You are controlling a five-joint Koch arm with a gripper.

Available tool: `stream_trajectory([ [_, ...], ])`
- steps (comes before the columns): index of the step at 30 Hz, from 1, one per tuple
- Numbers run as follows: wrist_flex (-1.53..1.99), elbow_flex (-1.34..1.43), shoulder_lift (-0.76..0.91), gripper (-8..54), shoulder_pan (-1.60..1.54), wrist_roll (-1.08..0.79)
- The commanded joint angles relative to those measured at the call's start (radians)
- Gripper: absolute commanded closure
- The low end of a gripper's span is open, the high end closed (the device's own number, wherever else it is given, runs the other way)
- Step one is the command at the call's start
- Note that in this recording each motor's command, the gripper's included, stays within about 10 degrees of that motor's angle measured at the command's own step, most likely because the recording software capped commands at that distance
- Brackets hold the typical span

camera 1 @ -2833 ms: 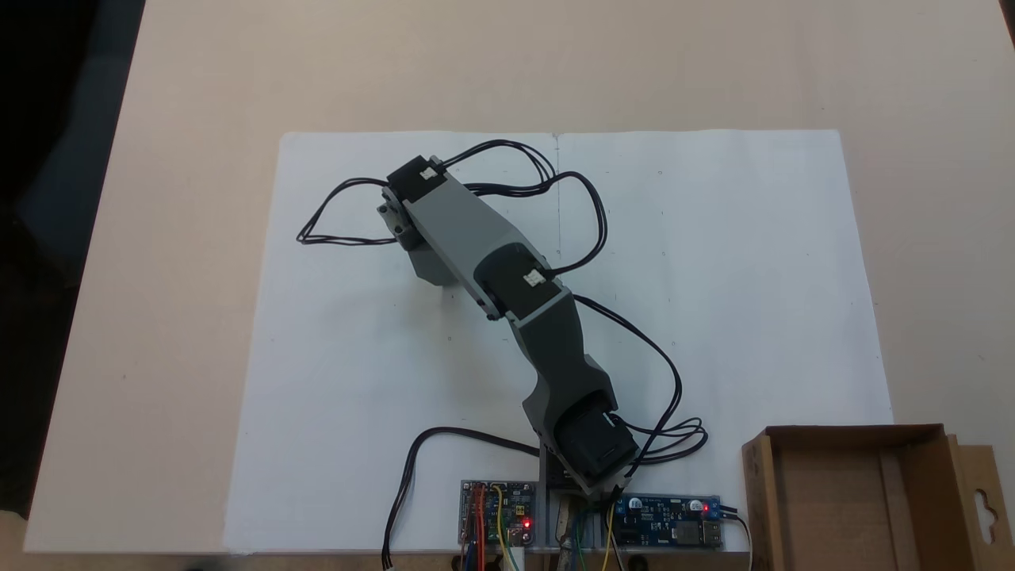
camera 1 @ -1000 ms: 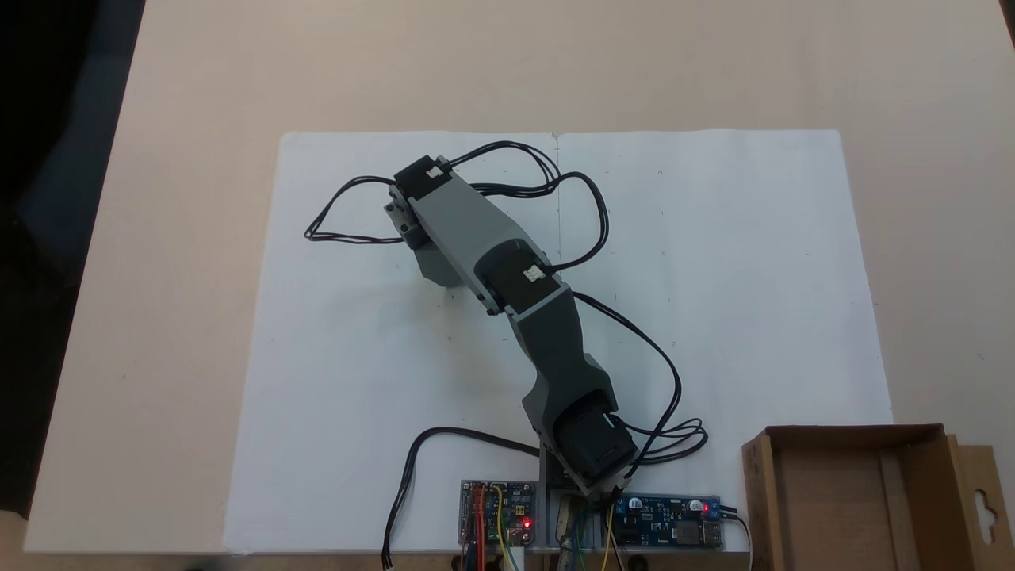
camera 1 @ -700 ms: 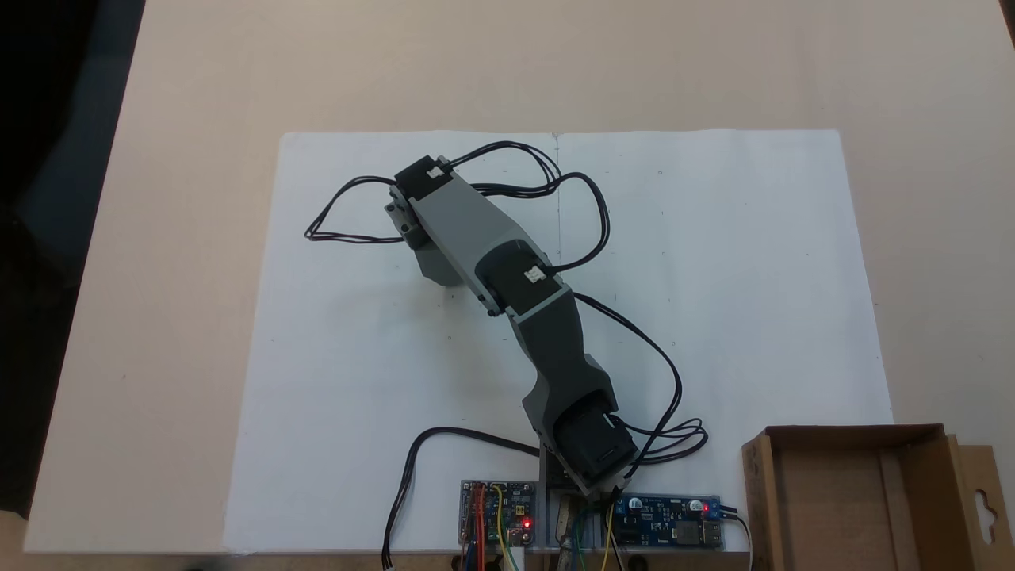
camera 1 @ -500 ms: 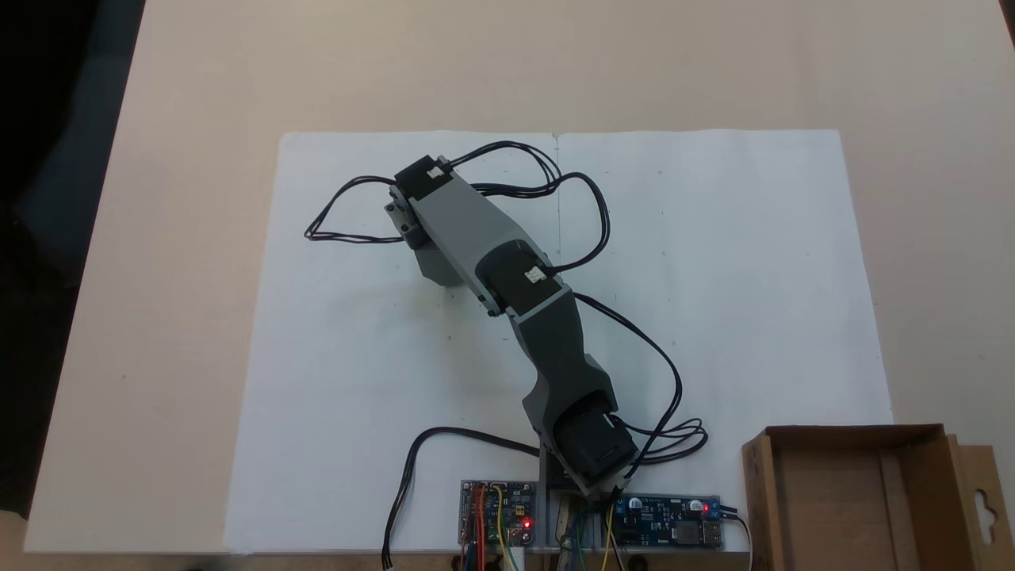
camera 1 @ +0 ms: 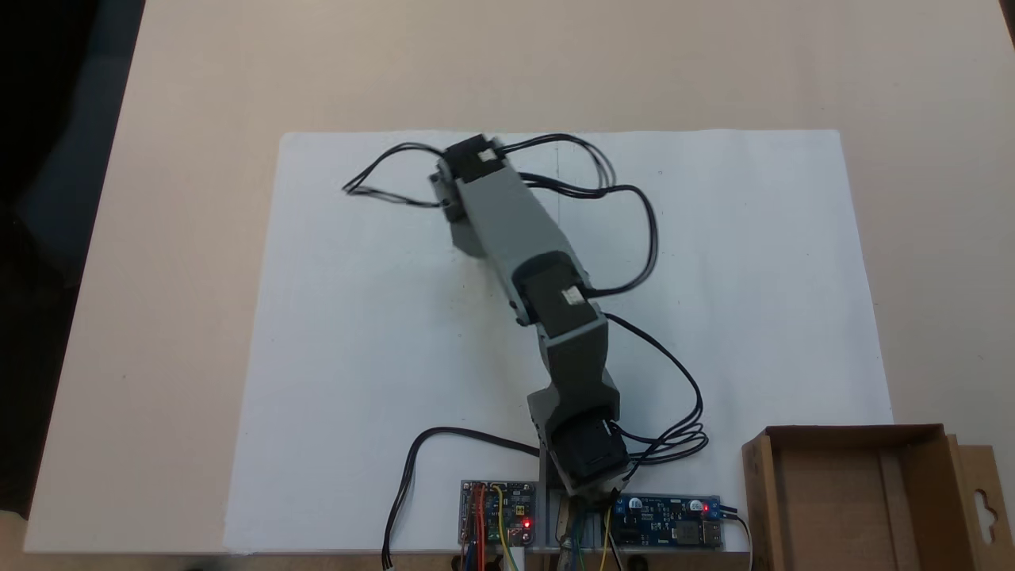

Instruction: Grasp a green dice and put it in the bin.

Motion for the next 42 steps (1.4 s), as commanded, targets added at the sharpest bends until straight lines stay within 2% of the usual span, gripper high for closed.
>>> stream_trajectory([
  [1,-0.051,0.002,0.075,33.2,0.037,0.06],
  [3,-0.123,0.034,0.167,33.3,0.176,0.005],
  [14,-0.184,0.069,0.385,33.2,0.58,-0.155],
  [27,-0.17,0.143,0.538,33.3,0.945,-0.334],
  [42,-0.186,0.137,0.606,33.2,1.387,-0.606],
])
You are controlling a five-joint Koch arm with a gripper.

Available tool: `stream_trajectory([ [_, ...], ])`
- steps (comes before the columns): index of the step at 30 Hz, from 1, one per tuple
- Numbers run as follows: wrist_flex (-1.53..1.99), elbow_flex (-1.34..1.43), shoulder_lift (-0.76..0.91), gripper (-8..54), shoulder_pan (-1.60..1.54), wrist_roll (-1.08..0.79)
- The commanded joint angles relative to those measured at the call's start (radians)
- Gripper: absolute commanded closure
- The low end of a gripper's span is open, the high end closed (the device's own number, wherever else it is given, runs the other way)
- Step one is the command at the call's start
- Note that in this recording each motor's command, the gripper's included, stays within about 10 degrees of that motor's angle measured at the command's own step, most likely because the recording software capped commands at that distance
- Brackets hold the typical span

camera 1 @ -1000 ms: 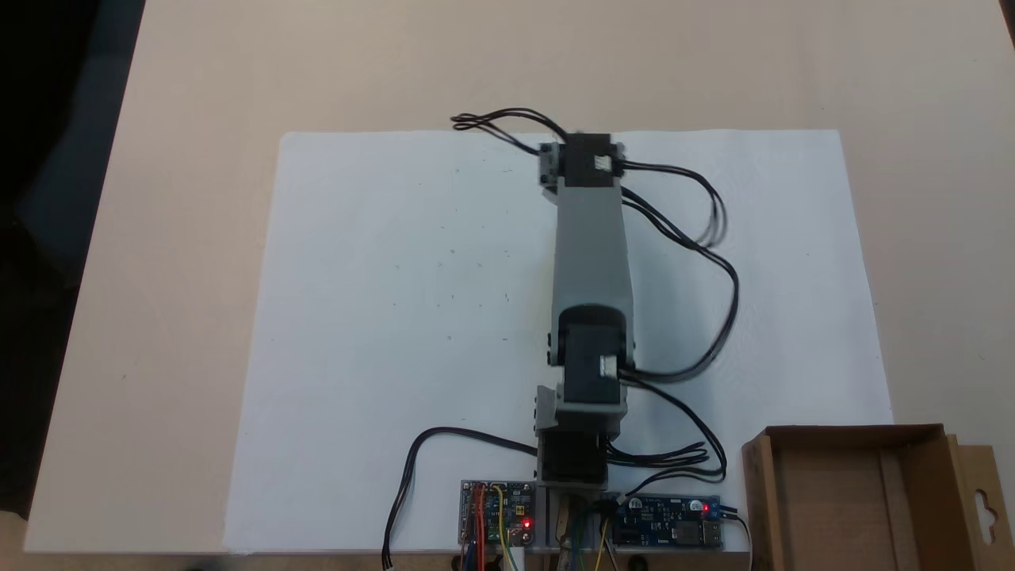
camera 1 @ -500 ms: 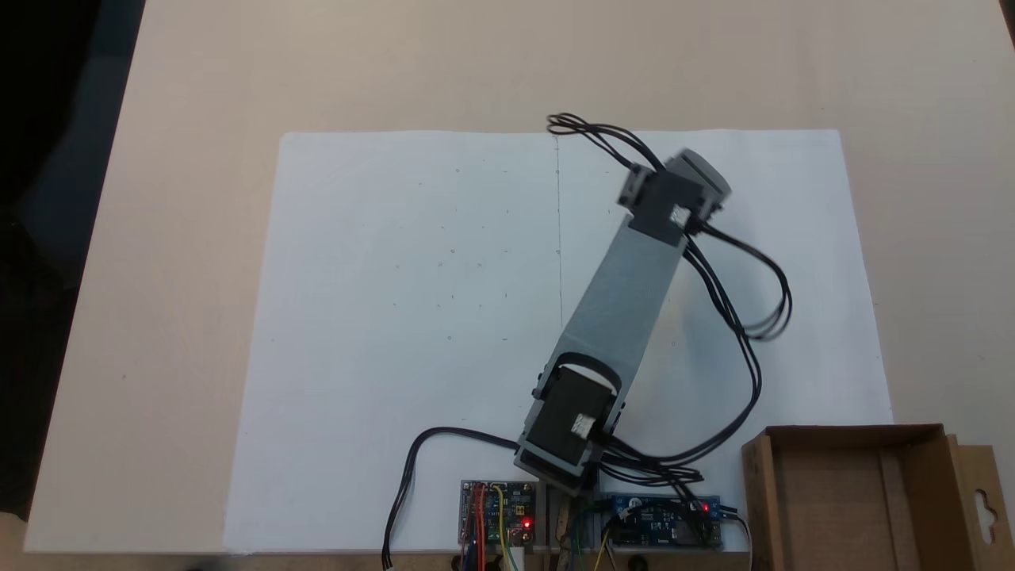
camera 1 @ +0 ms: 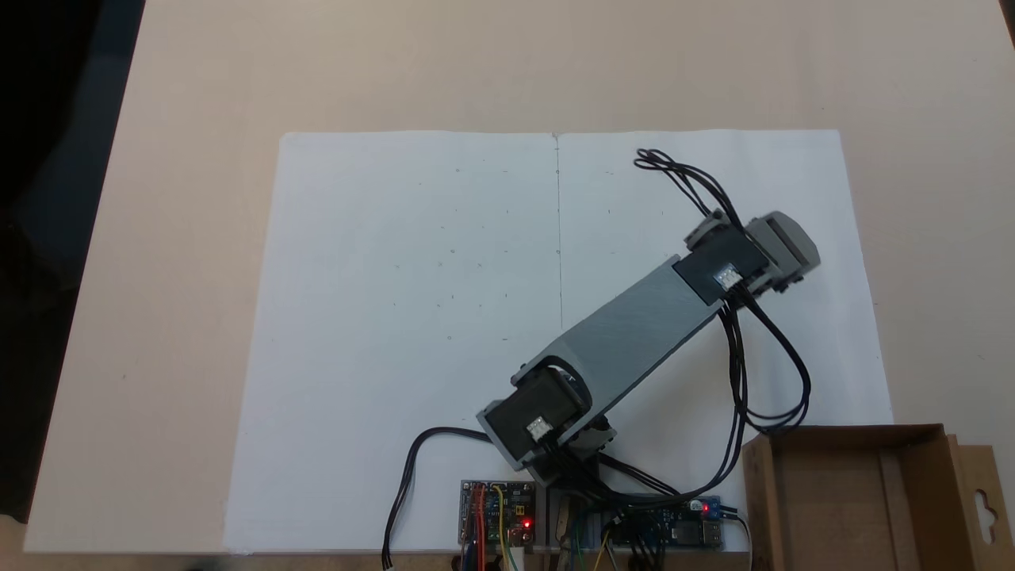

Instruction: Grasp a green dice and put it in the bin.

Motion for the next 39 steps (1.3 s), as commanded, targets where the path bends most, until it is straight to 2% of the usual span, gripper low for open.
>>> stream_trajectory([
  [1,-0.055,-0.04,0.038,33.2,0.061,-0.103],
  [9,-0.055,-0.166,-0.023,33.2,0.293,-0.196],
  [13,-0.055,-0.321,-0.146,33.3,0.463,-0.287],
  [21,-0.055,-0.453,-0.302,33.3,0.676,-0.347],
  [33,-0.041,-0.472,-0.442,33.3,0.908,-0.485],
  [39,0.14,-0.465,-0.471,33.3,0.925,-0.561],
])
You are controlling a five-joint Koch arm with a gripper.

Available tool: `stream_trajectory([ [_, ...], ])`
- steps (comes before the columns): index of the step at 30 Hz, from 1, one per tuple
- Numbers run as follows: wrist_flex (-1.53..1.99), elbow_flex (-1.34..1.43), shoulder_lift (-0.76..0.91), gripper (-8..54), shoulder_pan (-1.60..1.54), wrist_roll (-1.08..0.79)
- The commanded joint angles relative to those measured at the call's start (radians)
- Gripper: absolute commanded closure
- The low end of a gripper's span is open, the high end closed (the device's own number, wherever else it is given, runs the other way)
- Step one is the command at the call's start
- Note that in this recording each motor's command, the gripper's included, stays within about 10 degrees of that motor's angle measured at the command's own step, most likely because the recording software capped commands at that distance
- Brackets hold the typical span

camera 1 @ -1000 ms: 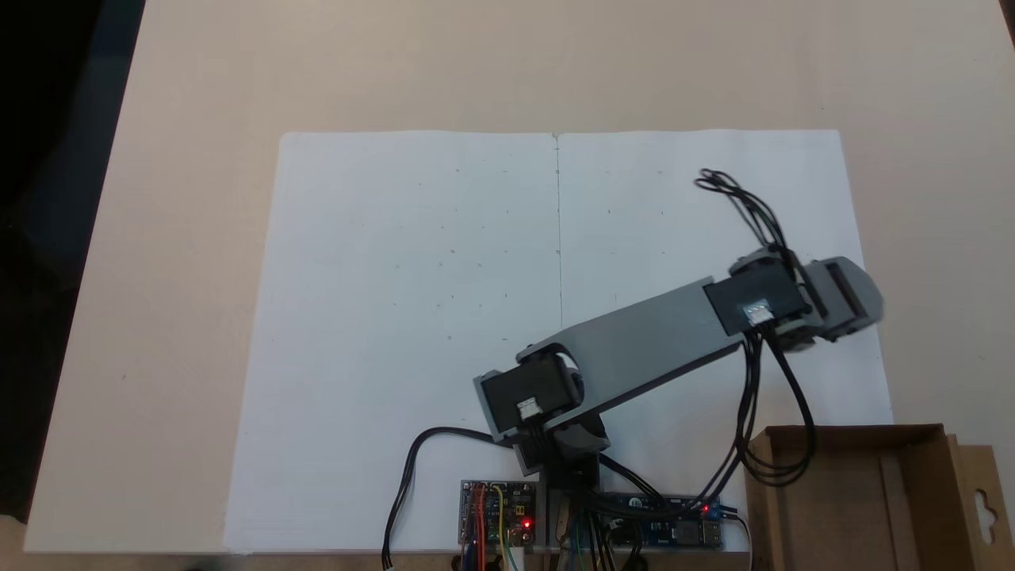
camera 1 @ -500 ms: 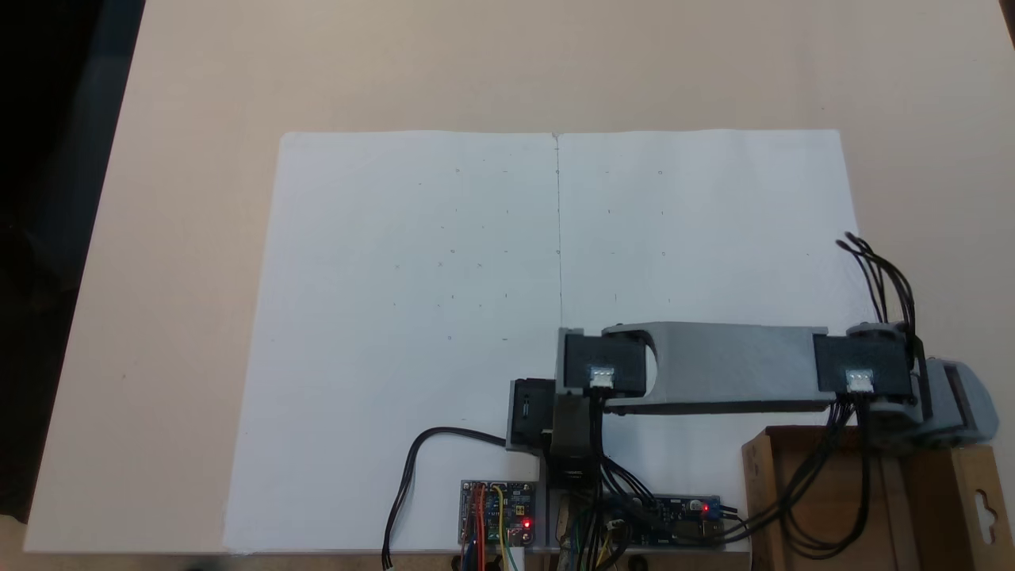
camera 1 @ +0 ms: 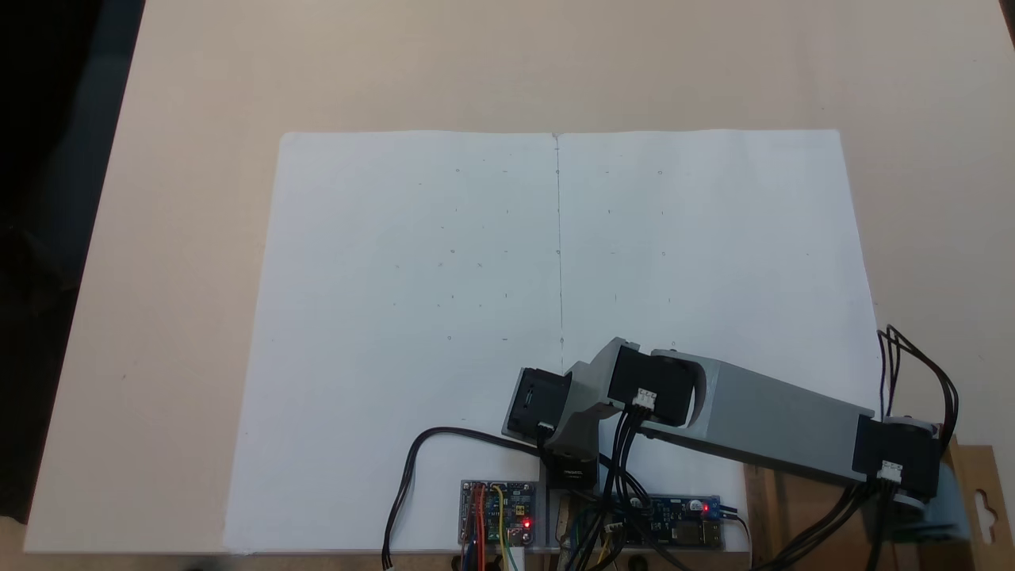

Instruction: Grasp a green dice and put it in the bin.

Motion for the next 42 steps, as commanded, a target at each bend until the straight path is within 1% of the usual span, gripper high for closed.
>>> stream_trajectory([
  [1,0.078,-0.041,0.026,33.3,0.008,-0.118],
  [10,0.155,0.0,0.029,33.2,-0.006,-0.143],
  [11,0.153,0.002,0.026,30.7,-0.008,-0.143],
  [13,0.152,0.002,0.008,13.2,-0.012,-0.141],
  [14,0.15,0.002,0.005,11.9,-0.014,-0.141],
  [16,0.137,0.002,0.003,4.7,-0.021,-0.141],
  [17,0.12,0.002,0.003,3.0,-0.023,-0.141],
  [25,0.037,0.002,0.009,3.1,-0.084,-0.132],
  [27,0.031,-0.002,0.035,3.3,-0.126,-0.114],
  [30,0.021,-0.003,0.12,3.3,-0.202,-0.018],
  [33,-0.038,-0.005,0.21,3.3,-0.304,0.15],
  [36,-0.071,-0.012,0.291,3.3,-0.425,0.254],
  [39,-0.077,-0.017,0.344,3.3,-0.572,0.368],
  [42,-0.077,-0.015,0.37,3.3,-0.753,0.433],
])
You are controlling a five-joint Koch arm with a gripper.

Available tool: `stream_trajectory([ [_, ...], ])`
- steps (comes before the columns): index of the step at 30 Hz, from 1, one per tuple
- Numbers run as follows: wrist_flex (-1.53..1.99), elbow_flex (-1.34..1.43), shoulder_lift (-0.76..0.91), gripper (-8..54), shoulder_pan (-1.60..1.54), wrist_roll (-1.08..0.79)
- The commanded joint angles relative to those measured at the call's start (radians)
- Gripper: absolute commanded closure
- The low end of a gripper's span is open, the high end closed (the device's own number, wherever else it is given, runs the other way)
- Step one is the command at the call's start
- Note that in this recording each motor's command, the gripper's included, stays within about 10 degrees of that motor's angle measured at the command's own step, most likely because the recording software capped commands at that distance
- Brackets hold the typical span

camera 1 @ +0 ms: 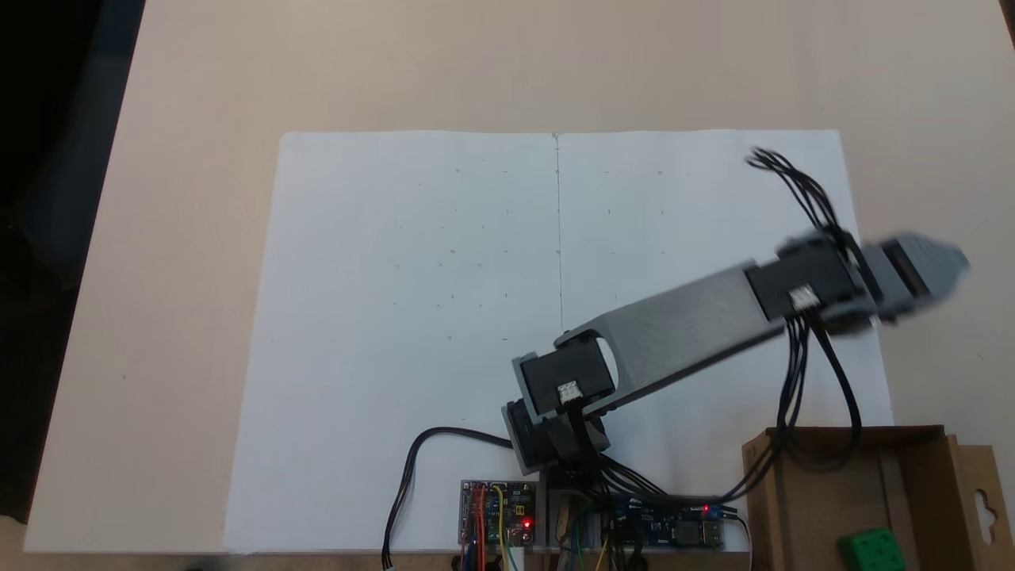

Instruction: Grasp a green dice and put it in the bin.

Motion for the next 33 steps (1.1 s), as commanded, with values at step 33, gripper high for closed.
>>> stream_trajectory([
  [33,-0.866,1.338,0.584,1.1,-1.164,0.048],
])
